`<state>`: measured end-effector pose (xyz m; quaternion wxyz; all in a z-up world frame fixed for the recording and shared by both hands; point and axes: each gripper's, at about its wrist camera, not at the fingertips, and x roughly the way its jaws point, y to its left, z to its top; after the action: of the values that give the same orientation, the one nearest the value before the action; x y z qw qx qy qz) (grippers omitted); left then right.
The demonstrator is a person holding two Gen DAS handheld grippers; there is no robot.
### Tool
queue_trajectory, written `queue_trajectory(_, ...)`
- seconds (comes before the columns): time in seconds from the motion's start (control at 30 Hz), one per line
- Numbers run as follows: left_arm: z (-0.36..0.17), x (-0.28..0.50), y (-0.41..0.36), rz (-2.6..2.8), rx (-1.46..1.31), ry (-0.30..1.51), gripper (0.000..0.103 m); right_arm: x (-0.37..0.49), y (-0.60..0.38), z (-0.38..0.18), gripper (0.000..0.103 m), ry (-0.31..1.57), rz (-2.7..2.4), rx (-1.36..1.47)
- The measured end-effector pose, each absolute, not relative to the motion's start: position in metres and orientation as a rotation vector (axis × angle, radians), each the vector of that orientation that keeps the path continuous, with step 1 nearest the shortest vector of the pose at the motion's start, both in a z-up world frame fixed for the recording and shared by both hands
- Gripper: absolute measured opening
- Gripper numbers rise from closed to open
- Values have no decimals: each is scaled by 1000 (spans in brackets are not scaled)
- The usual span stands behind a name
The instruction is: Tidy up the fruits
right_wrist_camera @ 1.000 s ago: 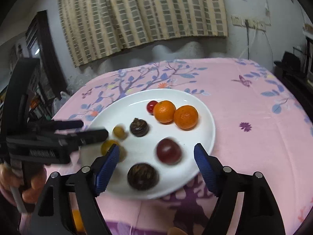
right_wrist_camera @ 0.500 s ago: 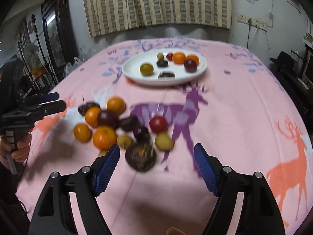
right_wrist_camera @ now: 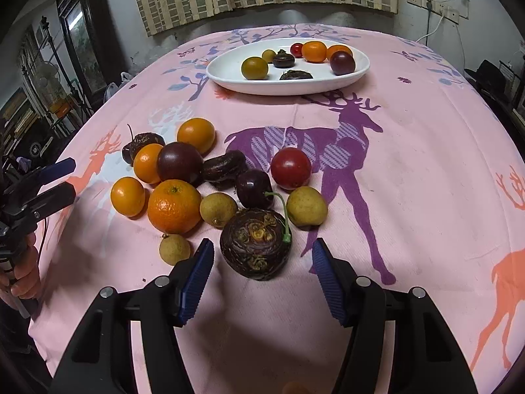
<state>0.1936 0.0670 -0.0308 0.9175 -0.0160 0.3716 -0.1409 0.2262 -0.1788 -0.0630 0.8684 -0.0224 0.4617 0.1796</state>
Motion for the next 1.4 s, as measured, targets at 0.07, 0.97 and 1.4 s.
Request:
queue_trajectory(0.07,-31,193,66,-291,-25,763,99,229,-178,-63,54,958,372,-51)
queue_trajectory(0.97,-67,222,9,-371,112,919,39,222,-209,-42,43,845,440,129)
queue_trajectory(1.4,24,336,6,-429,15,808,39,339,-202,17,43,625,365,104)
